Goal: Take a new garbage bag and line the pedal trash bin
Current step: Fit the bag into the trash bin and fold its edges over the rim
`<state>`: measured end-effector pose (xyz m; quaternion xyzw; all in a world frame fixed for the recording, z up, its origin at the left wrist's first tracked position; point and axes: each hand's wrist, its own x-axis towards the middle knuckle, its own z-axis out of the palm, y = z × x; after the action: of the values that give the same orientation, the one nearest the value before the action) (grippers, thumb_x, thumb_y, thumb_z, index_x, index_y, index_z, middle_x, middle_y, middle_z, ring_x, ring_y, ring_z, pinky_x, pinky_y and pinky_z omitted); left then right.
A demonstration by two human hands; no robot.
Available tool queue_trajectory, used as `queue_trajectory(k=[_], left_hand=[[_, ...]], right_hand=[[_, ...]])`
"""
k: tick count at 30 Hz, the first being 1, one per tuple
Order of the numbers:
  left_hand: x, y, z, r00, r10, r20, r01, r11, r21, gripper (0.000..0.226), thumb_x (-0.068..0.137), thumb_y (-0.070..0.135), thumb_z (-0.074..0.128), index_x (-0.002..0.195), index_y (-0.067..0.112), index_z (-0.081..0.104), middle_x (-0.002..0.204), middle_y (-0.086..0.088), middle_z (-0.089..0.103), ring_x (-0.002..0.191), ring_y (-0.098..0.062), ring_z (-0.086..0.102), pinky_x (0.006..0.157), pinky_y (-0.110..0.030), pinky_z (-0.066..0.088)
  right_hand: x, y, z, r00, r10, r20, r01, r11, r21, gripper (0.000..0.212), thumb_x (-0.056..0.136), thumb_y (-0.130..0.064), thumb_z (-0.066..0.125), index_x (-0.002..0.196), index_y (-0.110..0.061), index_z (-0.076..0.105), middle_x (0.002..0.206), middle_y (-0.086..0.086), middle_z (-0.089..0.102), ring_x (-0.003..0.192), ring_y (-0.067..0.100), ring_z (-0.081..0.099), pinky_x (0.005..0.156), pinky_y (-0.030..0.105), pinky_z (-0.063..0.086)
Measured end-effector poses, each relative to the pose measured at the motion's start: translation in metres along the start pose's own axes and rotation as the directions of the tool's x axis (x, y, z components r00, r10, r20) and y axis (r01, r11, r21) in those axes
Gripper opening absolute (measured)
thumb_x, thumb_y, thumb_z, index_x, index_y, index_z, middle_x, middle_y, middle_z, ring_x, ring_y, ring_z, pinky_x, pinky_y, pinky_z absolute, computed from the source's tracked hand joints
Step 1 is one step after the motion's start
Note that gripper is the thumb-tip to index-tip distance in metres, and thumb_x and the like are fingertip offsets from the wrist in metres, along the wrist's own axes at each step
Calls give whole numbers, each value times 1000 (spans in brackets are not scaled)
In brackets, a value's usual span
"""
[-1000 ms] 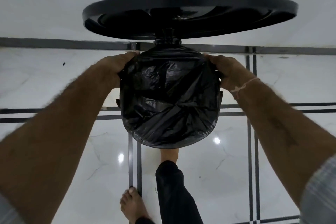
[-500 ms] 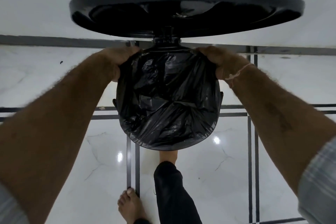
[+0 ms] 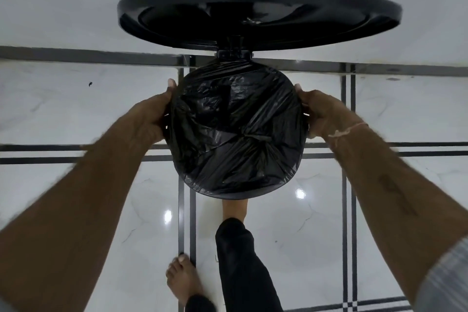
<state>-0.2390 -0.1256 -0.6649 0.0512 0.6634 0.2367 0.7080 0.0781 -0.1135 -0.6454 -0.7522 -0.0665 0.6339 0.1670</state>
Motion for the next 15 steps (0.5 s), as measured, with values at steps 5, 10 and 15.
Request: queue_trajectory(k=[5,10,15], left_hand=[[-27,-31,-17,990,140,29,-140,990,10,41,92,64,56,84,27,73,67,14,70,68,-9,65,72,-32,54],[-31,-38,-10,995,76,-71,-77,997,-24,35,90,58,64,89,25,73,82,10,72,97,-20,62,100,-47,51],[-34,-57,1,942,91,-322,-148,976,-159,52,91,69,51,106,22,69,100,6,67,84,-14,60,61,-30,60]], right_hand=[[-22,34,-5,996,-84,-31,86,992,92,39,95,-59,63,99,-22,74,102,-5,70,96,17,65,71,33,56],[-20,33,-3,996,24,-85,-9,984,176,35,96,-52,66,112,-21,69,100,-7,66,97,16,61,76,37,54],[-30,68,4,925,-164,-343,258,934,249,38,104,-41,59,122,-10,71,99,-6,64,101,19,61,78,30,52]])
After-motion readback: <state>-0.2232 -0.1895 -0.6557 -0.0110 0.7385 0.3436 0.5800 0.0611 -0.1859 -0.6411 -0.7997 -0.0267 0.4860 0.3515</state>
